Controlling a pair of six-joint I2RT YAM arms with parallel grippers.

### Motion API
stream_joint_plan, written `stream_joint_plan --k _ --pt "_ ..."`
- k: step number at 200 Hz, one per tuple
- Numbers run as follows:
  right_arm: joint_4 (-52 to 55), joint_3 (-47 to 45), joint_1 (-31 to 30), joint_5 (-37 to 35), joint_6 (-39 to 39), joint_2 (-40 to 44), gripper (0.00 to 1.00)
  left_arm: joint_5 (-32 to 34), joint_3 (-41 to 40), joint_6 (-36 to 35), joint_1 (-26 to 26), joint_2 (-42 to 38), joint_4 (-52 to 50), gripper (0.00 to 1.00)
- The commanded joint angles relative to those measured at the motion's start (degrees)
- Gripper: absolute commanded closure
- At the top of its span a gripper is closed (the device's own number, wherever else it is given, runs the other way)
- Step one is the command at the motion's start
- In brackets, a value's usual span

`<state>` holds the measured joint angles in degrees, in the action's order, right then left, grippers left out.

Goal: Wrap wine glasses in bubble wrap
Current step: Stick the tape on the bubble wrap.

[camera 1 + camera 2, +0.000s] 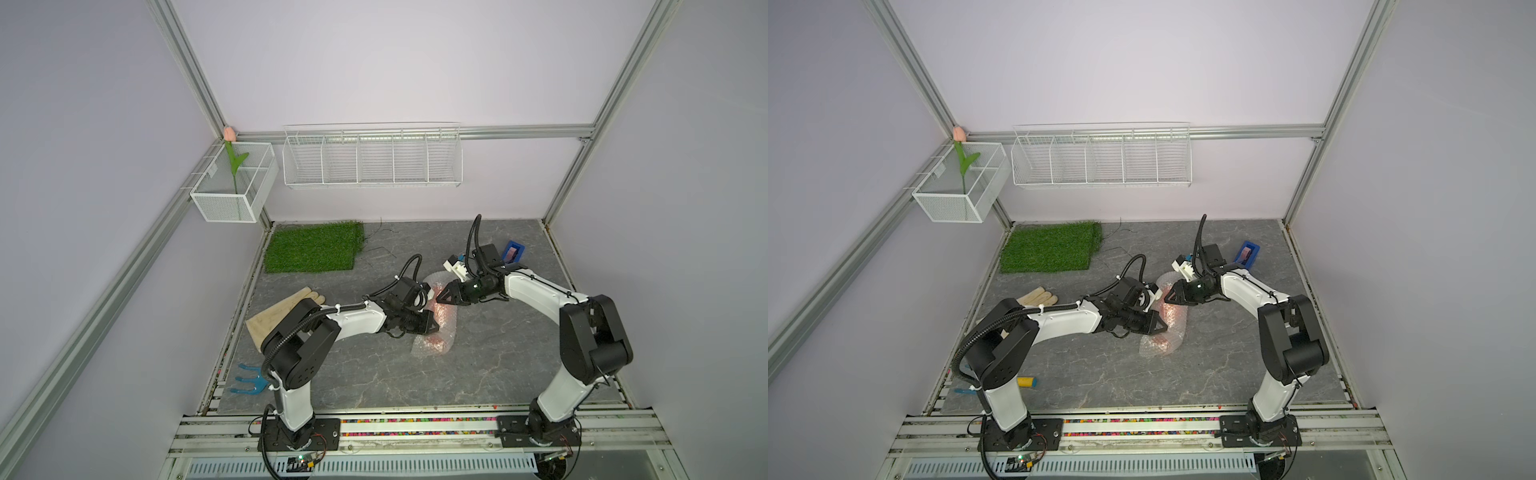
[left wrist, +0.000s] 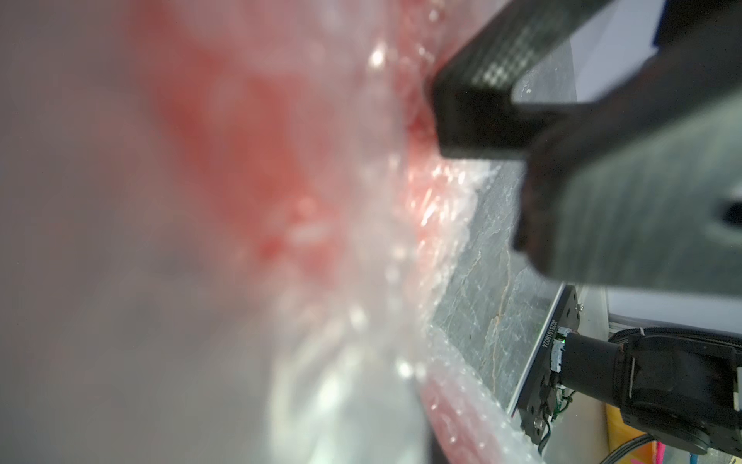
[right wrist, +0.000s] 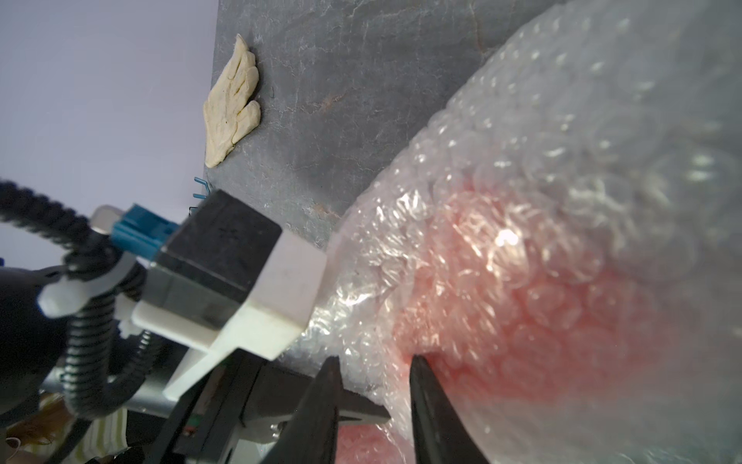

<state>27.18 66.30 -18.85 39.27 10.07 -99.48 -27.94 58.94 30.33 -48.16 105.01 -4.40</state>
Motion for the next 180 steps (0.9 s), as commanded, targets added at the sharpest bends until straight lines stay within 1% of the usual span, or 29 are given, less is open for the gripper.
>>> stream_joint_plan --k 1,35,101,126,134,180 --pt "-0.7 2.1 0.3 0.7 0.4 -0.9 0.67 2.3 -0.6 -0.1 -0.4 2.1 -5.5 0.87" --pt "-1.4 3.0 0.3 1.2 0.6 0.5 0.65 2.2 -0.5 0.3 -0.4 2.4 -5.0 0.87" --pt "-3.0 4.3 0.6 1.0 1.0 -4.9 0.65 3.1 0.5 0.6 -0.4 2.4 -6.4 0.87" --pt "-2.3 5.2 0.6 1.9 1.3 -3.4 0.64 4.1 1.4 0.5 -0.4 1.7 -7.7 0.83" --pt "-1.8 5.5 0.7 1.9 1.3 -2.4 0.64 5.0 2.0 0.3 -0.4 1.3 -8.7 0.79" --pt "1.1 4.3 3.7 2.7 1.5 3.5 0.63 10.7 8.6 -2.1 -0.2 -1.6 -16.1 0.37"
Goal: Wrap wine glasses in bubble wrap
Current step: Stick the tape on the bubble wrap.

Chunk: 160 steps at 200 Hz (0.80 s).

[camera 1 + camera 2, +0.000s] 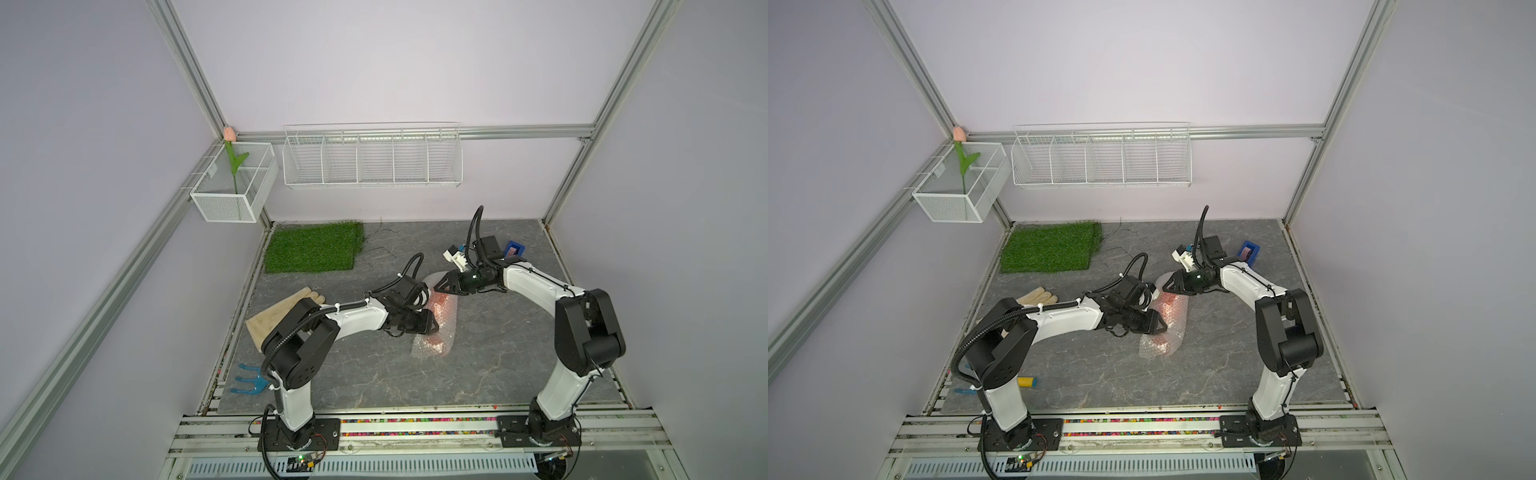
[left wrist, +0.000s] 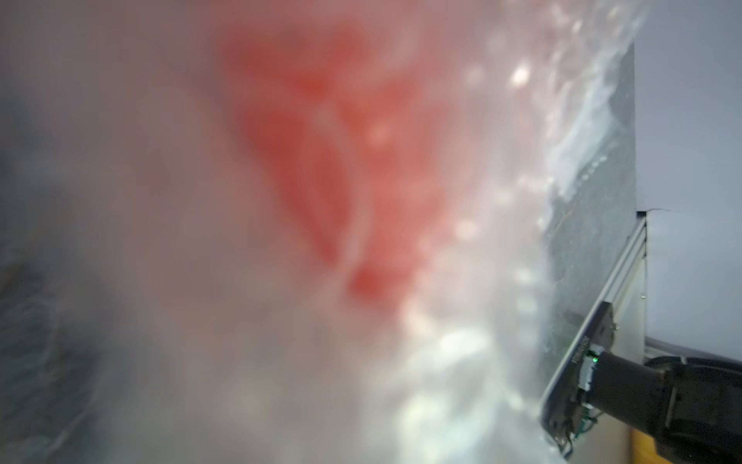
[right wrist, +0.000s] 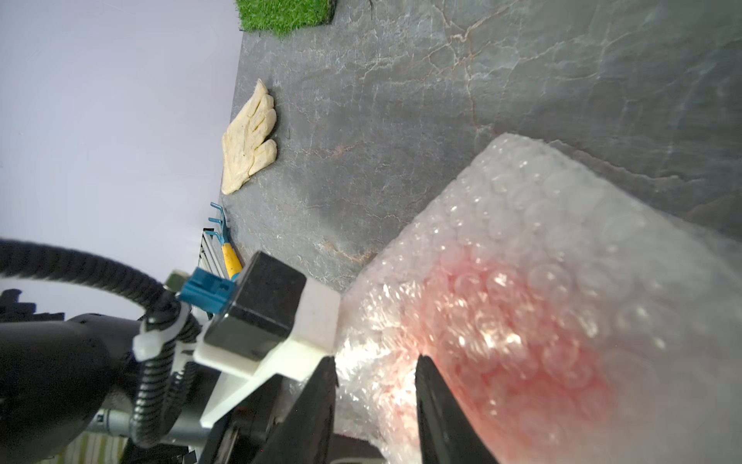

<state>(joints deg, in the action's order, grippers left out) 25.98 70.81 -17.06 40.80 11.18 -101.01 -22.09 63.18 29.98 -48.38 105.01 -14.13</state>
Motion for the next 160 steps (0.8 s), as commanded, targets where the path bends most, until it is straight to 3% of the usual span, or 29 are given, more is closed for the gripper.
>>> stream_joint_plan --k 1,37,67,109,160 --pt "2.4 -0.3 2.0 1.1 0.4 5.3 0.63 4.8 4.5 -1.8 0.0 -1.7 -6.5 0.36" --pt "4.1 -4.6 7.1 -0.6 0.5 10.6 0.63 8.0 10.1 -2.3 0.5 -1.2 -10.7 0.1" --pt "6.0 -8.6 9.2 -1.8 -0.6 13.2 0.63 8.6 14.6 -2.5 0.4 1.1 -13.1 0.0" --pt "1.4 -14.0 9.2 0.2 0.7 11.1 0.63 9.6 19.6 -2.3 0.4 3.6 -16.0 0.0" --pt "-2.4 -13.2 6.2 0.3 2.7 6.4 0.64 12.1 25.5 -1.9 -0.4 7.8 -21.1 0.0"
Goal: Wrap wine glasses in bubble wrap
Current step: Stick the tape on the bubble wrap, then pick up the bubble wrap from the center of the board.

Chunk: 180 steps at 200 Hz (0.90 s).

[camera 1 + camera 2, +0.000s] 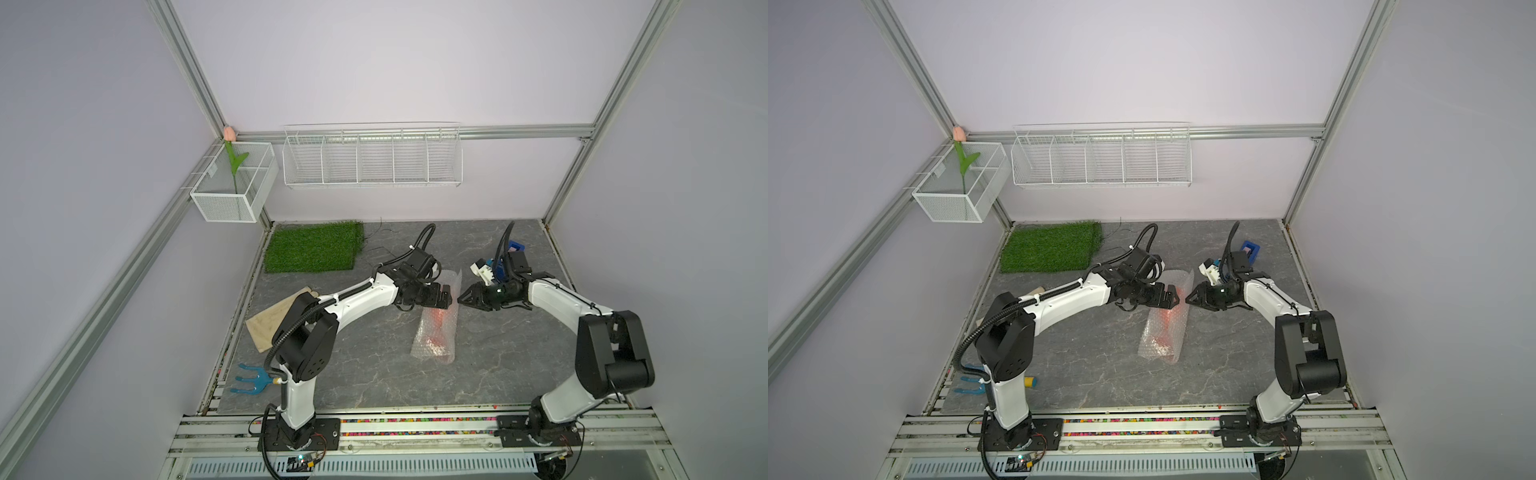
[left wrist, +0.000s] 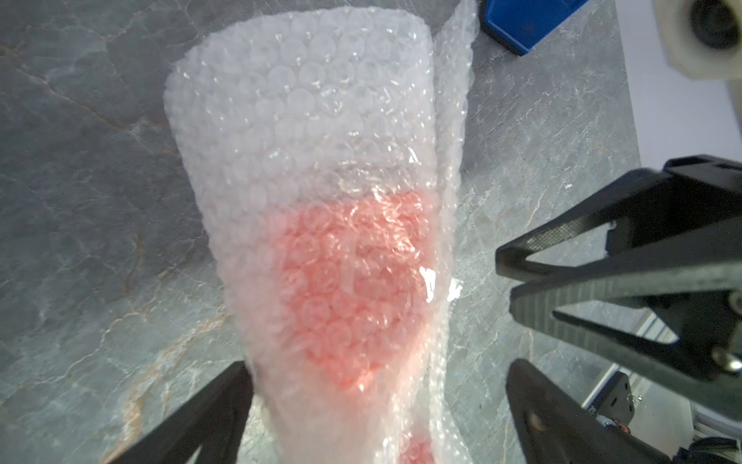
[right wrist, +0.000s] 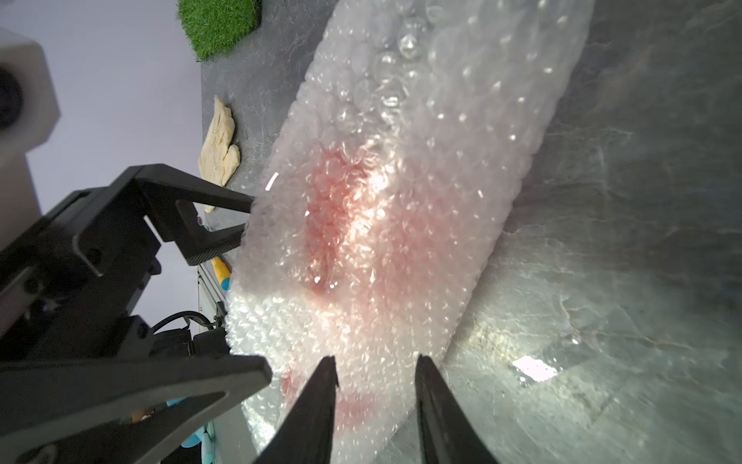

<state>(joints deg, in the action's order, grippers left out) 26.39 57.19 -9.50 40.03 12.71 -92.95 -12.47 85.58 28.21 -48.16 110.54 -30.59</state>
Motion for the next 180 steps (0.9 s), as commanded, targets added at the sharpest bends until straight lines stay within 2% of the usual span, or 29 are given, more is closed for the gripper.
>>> stream_joint_plan --k 1,76,180 --pt "-2.8 0.5 -1.4 1.0 1.2 -1.8 0.64 2.6 3.3 -0.1 -0.6 2.3 -4.7 0.0" --pt "-3.7 2.7 -1.5 0.3 2.7 -4.9 0.64 2.6 10.2 -1.6 -1.2 8.2 -8.4 0.0" --pt "-1.3 1.4 3.9 -0.5 3.8 1.4 0.64 3.9 15.8 -3.4 -1.9 15.2 -11.9 0.0"
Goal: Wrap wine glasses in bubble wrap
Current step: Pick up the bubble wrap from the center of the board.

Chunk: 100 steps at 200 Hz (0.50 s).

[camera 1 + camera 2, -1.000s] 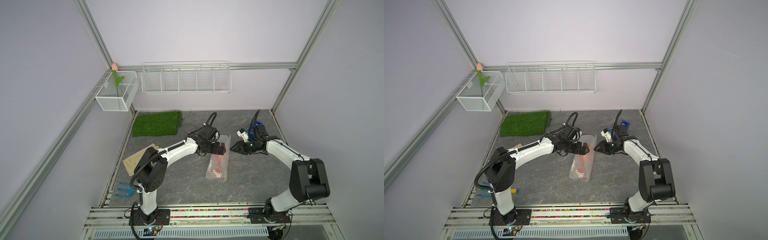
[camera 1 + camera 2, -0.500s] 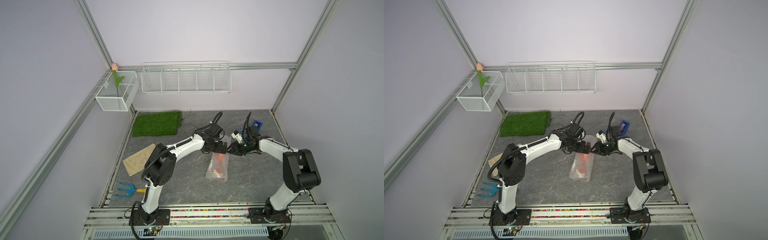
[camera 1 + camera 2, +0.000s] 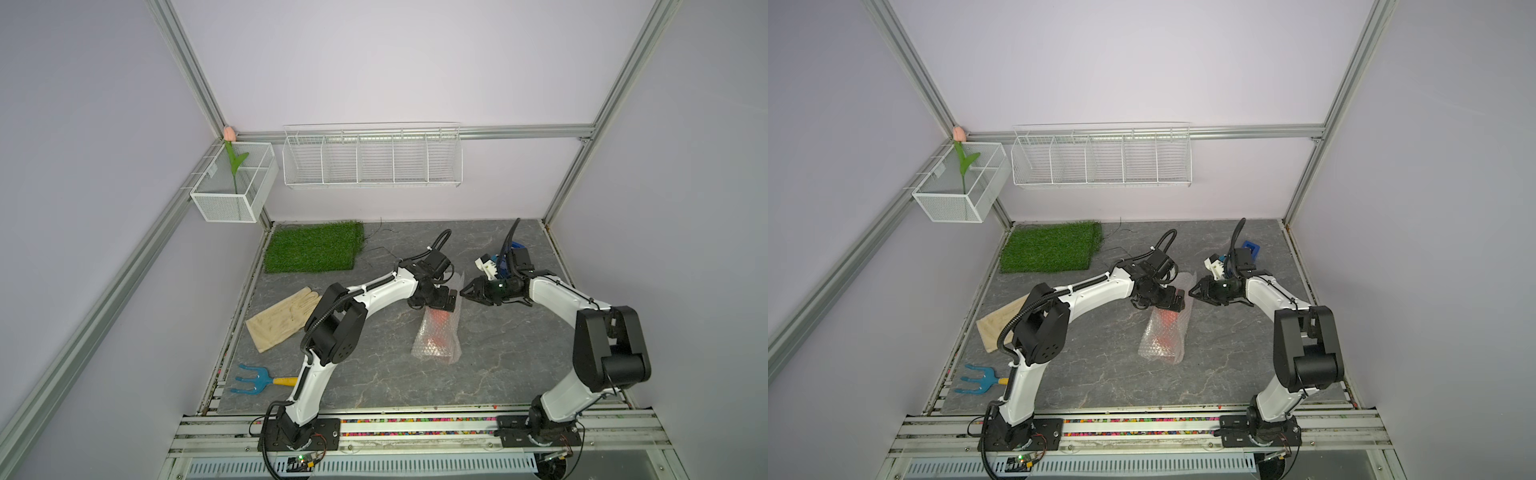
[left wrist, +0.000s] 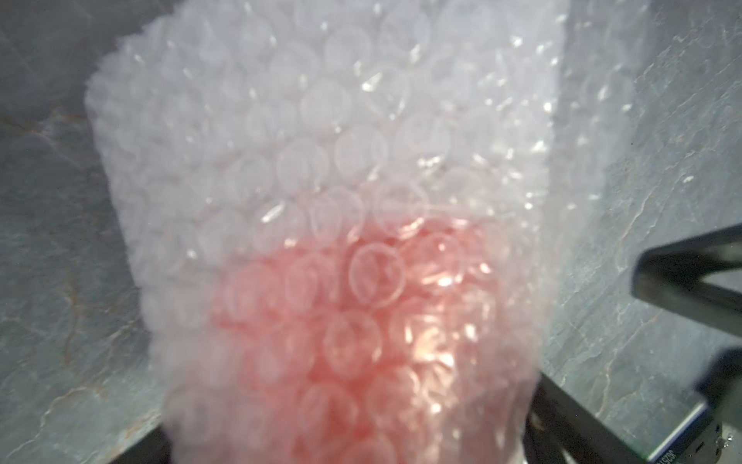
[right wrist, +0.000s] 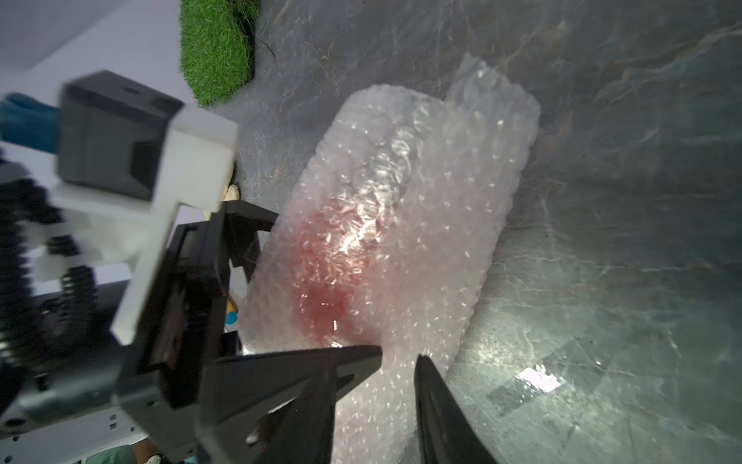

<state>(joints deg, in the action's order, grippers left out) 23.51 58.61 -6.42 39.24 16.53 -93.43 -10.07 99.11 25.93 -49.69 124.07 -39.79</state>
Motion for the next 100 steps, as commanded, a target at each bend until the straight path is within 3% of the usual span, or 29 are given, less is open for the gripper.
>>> stream_joint_plan --k 1,35,60,100 --pt "1.5 -0.1 0.9 0.3 0.0 2.0 0.64 1.5 2.3 -1.1 -0.4 1.7 -2.6 0.0" --pt "2.1 -0.4 1.4 0.2 -0.4 2.6 0.64 1.9 3.1 -0.4 -0.4 2.9 -2.2 0.0" --pt "2.8 -0.3 1.5 0.0 -0.6 3.5 0.64 1.5 1.5 -0.3 -0.3 1.3 0.9 0.07" --pt "4.6 -0.1 2.2 -1.5 -1.2 7.0 0.64 -1.2 -8.0 0.0 1.3 -4.9 14.4 0.17"
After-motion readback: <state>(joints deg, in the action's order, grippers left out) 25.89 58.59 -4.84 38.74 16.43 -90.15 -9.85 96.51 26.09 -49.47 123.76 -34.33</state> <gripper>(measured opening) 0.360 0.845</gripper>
